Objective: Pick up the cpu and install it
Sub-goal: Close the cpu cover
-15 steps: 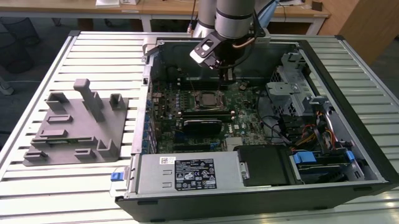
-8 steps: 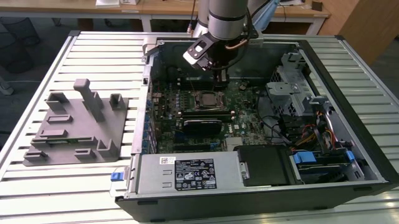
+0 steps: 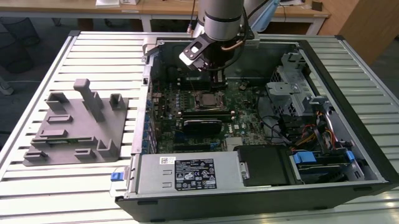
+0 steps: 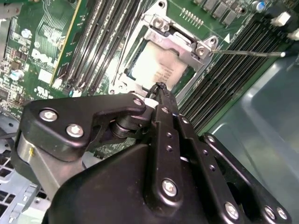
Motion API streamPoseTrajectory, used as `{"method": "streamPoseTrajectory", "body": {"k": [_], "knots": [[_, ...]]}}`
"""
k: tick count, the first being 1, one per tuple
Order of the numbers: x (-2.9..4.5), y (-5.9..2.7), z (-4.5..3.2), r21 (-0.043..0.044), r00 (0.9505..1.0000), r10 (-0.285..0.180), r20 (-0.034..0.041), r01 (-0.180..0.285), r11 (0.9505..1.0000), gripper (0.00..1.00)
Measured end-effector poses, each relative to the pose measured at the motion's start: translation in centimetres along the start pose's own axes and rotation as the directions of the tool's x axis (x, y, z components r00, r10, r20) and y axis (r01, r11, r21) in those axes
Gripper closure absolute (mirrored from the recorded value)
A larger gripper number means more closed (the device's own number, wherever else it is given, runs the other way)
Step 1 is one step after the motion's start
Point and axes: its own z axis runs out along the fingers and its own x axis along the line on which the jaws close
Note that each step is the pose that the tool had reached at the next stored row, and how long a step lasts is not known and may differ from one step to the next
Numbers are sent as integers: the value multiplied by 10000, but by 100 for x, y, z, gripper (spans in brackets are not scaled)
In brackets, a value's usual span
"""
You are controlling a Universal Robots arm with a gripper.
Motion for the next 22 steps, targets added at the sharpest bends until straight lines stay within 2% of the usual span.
{"method": "streamPoseTrajectory", "body": {"k": [2, 6, 12, 22], "knots": [[-20, 0, 4, 53, 10000, 0, -20, 0, 10000, 89], [-70, -34, 32, 58, 10000, -7, -61, 8, 10000, 89], [-73, -212, 104, 56, 9999, -104, -63, 105, 9999, 89], [-72, -302, 174, 56, 9998, -171, -62, 171, 9998, 89]]}}
